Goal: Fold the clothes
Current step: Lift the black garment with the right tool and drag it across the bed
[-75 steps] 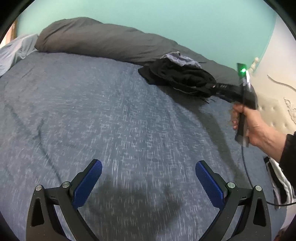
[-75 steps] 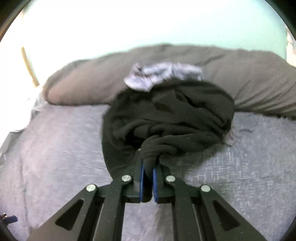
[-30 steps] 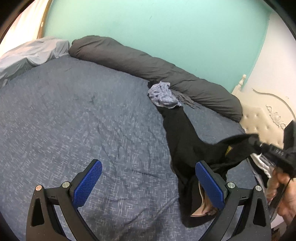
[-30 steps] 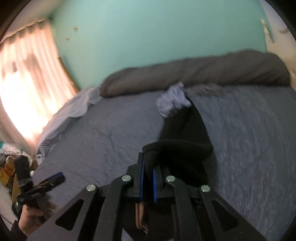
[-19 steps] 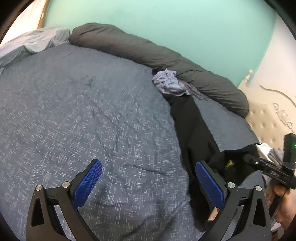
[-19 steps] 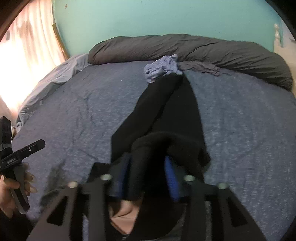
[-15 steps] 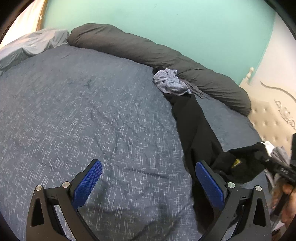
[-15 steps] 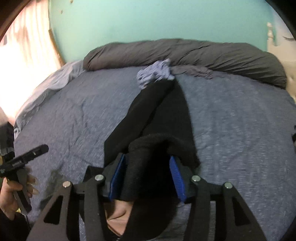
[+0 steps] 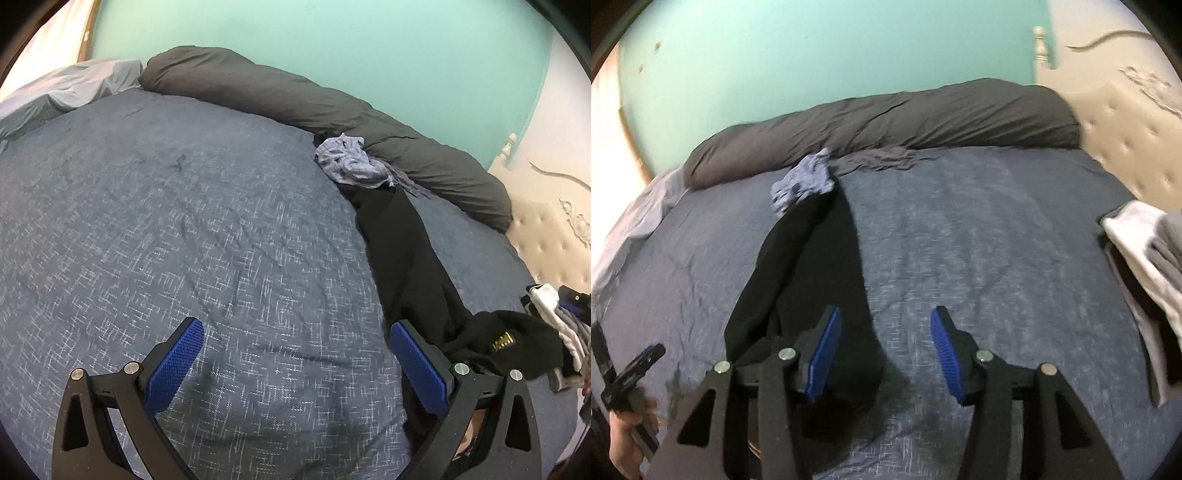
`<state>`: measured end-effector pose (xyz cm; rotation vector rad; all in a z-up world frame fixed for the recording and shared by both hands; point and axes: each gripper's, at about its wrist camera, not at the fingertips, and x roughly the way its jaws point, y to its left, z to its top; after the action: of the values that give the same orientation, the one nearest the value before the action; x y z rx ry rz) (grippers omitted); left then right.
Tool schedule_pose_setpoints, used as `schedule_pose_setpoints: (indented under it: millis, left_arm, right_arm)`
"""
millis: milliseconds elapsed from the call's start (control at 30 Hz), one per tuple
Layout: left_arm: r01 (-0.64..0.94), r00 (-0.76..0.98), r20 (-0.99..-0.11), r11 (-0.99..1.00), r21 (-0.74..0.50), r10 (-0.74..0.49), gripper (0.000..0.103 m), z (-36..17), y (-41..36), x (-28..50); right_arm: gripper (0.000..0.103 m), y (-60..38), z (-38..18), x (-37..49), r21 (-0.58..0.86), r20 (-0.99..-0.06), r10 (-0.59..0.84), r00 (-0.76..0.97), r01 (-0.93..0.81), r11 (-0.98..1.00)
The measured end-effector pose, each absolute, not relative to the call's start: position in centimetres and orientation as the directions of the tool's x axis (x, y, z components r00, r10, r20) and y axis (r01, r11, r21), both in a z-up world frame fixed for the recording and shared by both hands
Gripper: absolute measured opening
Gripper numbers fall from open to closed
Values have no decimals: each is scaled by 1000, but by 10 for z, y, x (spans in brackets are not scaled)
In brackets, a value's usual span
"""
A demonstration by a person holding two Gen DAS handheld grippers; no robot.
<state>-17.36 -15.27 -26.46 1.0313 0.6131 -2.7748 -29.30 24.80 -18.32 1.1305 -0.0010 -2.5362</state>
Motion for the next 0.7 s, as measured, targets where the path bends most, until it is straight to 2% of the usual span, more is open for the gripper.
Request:
schedule_pose_setpoints:
  millis: [200,333,500,533,567,700]
  left_arm:
    - [260,-763,-646,-904,-339,23,103,-262,-156,-175]
    - [272,-748,-664,-904,-329,17,103,-265,-158,-176]
    - [290,-735,-678,-895,-339,19,103,-271,-163,-177]
    - [289,-734,-679,-896,-338,19,103,-272,-163,-177]
    - [289,-734,-679,-897,-336,18,103,-272,-162,-177]
    - [283,-728,-685,-902,-325,18,103,-273,-161,-177]
  right_arm:
    - [69,192,-196,-330,233,-745,-450,-493,440,-867]
    - [73,138,-216,-367,291,-796,-493,-352,492,-821]
    - [77,99,-242,-398,333,-813,-505,-291,479,-812]
    - [84,92,-248,-403,341,-815,-507,-280,476,-810]
    - [87,84,-253,-409,349,-817,-510,-268,473,-809]
    - [88,59,-275,-422,301,-856,-455,-246,479,-825]
